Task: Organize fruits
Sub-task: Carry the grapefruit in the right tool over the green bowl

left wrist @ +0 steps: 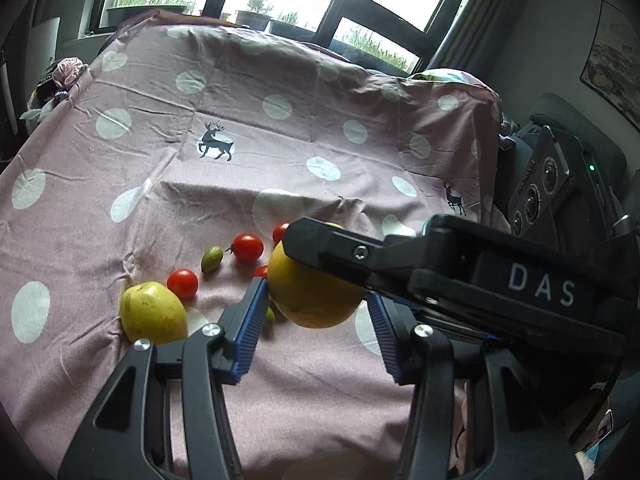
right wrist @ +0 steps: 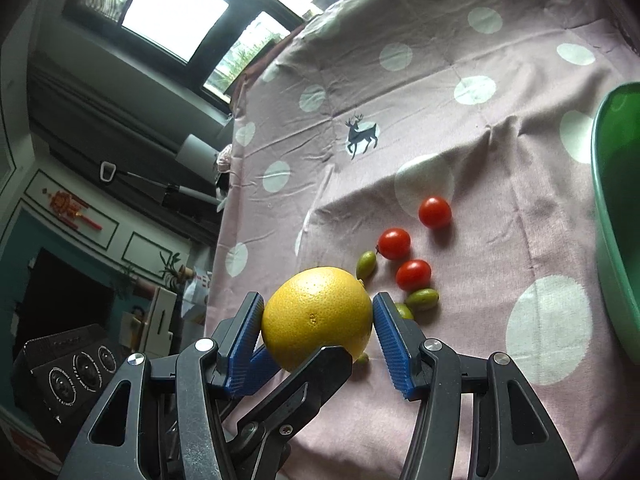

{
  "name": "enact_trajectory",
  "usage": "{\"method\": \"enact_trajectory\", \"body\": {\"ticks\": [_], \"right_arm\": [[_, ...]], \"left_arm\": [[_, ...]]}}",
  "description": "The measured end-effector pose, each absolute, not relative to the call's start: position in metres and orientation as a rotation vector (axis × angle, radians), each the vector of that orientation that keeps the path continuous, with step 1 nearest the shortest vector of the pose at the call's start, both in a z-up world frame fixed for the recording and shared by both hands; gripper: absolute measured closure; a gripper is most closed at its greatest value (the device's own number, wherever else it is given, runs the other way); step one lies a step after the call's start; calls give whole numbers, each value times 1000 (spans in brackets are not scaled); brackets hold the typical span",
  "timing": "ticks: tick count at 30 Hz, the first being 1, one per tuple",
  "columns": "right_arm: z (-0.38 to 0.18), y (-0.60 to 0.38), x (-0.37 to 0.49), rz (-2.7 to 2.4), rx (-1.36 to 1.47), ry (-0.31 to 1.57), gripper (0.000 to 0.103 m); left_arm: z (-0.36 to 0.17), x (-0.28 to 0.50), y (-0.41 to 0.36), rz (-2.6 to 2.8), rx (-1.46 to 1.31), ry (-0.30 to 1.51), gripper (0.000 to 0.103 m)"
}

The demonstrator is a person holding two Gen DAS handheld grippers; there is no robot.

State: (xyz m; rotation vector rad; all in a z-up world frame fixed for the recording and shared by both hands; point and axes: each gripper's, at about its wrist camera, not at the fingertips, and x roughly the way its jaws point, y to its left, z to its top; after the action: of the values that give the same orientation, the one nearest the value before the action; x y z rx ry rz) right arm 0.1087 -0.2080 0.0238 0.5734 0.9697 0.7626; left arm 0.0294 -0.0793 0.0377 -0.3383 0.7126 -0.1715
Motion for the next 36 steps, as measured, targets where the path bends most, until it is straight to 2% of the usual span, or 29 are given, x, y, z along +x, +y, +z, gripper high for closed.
{"method": "enact_trajectory", "body": {"ticks": [18,36], "right_arm": [[47,-273,101,697,676,828,45],[52,-342,88,560,774,729,44]], "left_arm": [[69,40,-134,-276,-204,661,52],[79,53,-192,-442,-99,637,52]]}}
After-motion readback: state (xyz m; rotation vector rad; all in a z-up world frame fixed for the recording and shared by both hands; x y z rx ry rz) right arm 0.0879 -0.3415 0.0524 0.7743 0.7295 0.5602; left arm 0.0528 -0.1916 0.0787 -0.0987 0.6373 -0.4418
